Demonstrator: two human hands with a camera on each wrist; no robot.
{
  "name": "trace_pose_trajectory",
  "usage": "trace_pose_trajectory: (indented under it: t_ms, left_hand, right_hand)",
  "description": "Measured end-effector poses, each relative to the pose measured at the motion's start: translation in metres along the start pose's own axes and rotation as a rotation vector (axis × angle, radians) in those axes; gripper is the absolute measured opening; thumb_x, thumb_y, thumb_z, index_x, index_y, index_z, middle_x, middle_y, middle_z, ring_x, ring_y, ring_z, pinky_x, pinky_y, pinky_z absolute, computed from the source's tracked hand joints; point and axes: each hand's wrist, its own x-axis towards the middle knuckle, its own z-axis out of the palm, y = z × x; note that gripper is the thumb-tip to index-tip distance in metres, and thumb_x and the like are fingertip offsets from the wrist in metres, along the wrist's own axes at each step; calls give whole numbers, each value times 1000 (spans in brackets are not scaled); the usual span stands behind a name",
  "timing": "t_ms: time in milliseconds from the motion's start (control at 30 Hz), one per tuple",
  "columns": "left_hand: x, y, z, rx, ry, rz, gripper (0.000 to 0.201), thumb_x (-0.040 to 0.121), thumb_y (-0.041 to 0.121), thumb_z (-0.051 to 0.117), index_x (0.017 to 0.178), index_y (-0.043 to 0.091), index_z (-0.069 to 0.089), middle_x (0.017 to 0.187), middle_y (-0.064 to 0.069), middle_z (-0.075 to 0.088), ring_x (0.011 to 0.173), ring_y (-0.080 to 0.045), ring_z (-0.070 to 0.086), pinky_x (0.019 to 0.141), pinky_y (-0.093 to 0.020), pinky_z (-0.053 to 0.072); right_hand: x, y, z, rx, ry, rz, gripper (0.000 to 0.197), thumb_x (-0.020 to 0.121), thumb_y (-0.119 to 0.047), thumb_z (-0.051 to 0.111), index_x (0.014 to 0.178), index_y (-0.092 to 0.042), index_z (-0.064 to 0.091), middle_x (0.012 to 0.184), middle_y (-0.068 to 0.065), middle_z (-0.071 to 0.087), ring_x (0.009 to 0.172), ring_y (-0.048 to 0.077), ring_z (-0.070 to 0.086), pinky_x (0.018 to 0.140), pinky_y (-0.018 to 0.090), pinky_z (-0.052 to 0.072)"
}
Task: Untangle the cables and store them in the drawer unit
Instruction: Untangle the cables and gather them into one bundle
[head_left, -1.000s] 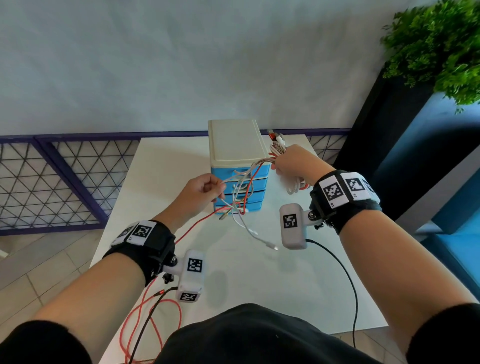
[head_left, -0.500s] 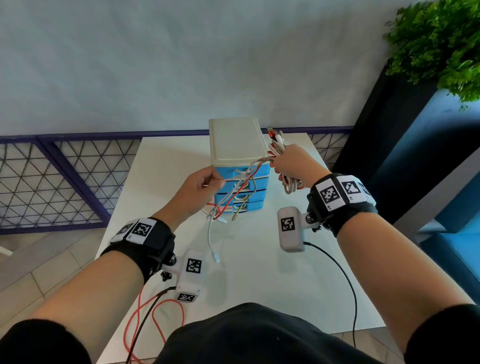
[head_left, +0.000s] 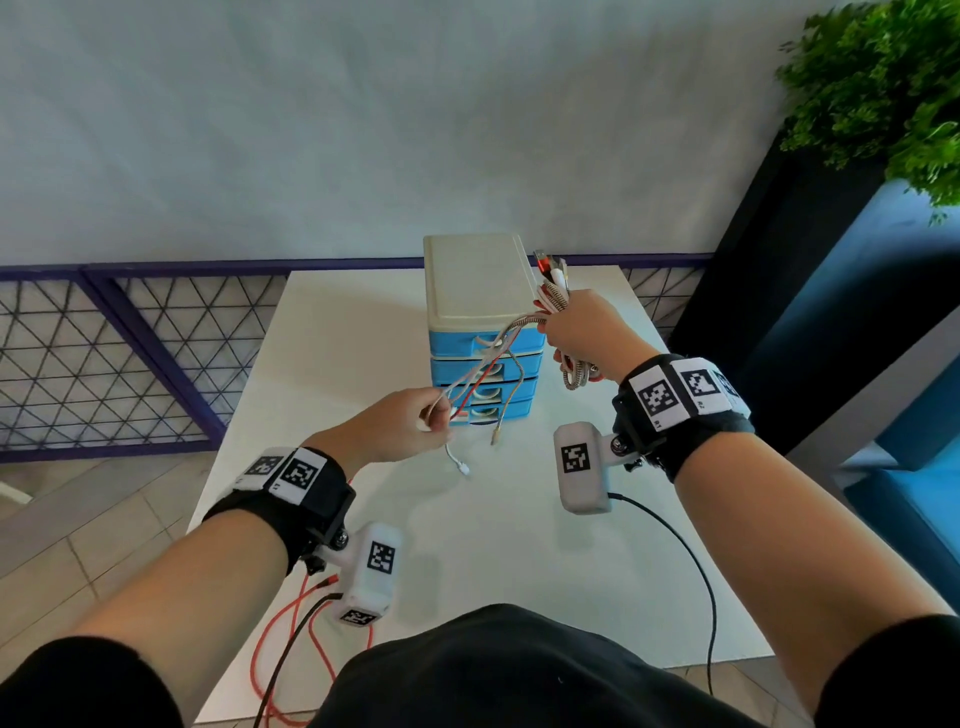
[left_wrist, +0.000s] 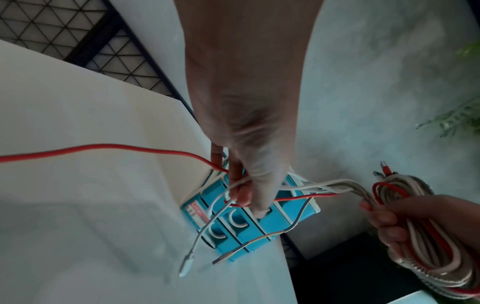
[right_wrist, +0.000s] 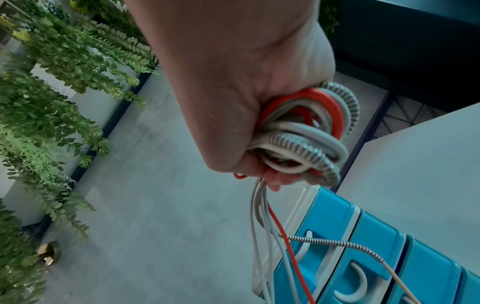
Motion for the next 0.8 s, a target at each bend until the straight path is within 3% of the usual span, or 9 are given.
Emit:
trace_pose_trajectory:
  t_ms: [167, 233, 300, 400, 500, 567, 667, 800]
  left_hand:
    - [2, 1, 0, 105, 128, 115, 31, 69, -11, 56, 89, 13, 60, 70, -3, 49, 67, 2, 45, 64, -20, 37]
    - [6, -3, -1, 108, 181, 101, 33, 69, -15, 53, 87, 12, 60, 69, 1, 46, 65, 0, 46, 62, -24, 35]
    - [7, -4, -2, 57, 218, 49, 32, 70, -10, 60, 83, 18, 57, 75, -3, 53, 67, -7, 52, 66, -30, 41]
    - [6, -1, -3, 10, 206, -20, 38, 72, -1, 72, 95, 19, 50, 62, 7, 45, 55, -2, 49, 55, -18, 38]
    - [3, 4, -3, 298, 244, -146, 50, 68, 31, 80, 102, 26, 44, 59, 8, 42, 61, -19, 47, 57, -28, 36]
    - [3, 5, -1, 362, 269, -182, 50, 67, 42, 80, 98, 27, 44, 59, 8, 43, 62, -20, 46, 56, -28, 33]
    - [4, 1, 2, 207, 315, -108, 37, 72, 37, 77, 93, 23, 50, 55, 8, 40, 52, -8, 43, 51, -25, 28]
    - [8, -1, -2, -78, 239, -79, 6, 82, 18, 69, 82, 14, 65, 67, 5, 53, 60, -5, 47, 65, -24, 37]
  right_hand:
    - [-1, -2, -2, -30, -20, -5, 11, 97, -11, 42, 102, -4, 50, 70, 5, 55, 49, 11, 50, 41, 22, 40]
    - [-2, -2, -2, -23, -21, -2, 12, 97, -12, 43, 103, -5, 51, 68, 3, 54, 49, 11, 51, 40, 21, 39]
    - [-4, -1, -2, -3, -20, 4, 13, 96, -15, 45, 105, -6, 51, 68, 2, 54, 48, 10, 51, 37, 18, 37]
    - [-6, -3, -2, 8, -27, 3, 17, 96, -15, 45, 109, -7, 52, 68, 1, 55, 48, 10, 51, 33, 15, 35]
    - [-8, -8, -3, 26, -21, -13, 20, 94, -13, 45, 109, -6, 56, 67, 2, 55, 46, 11, 51, 30, 11, 33]
    - [-9, -11, -4, 12, -18, -31, 20, 94, -12, 44, 110, -6, 56, 66, 1, 54, 47, 10, 51, 29, 12, 33]
    - [-10, -12, -7, 16, -21, -37, 21, 94, -10, 44, 110, -5, 55, 67, 2, 55, 47, 9, 52, 30, 12, 35]
    - [-12, -11, -10, 67, -77, -59, 20, 91, -8, 45, 106, -5, 58, 67, 3, 56, 49, 11, 53, 46, 22, 45]
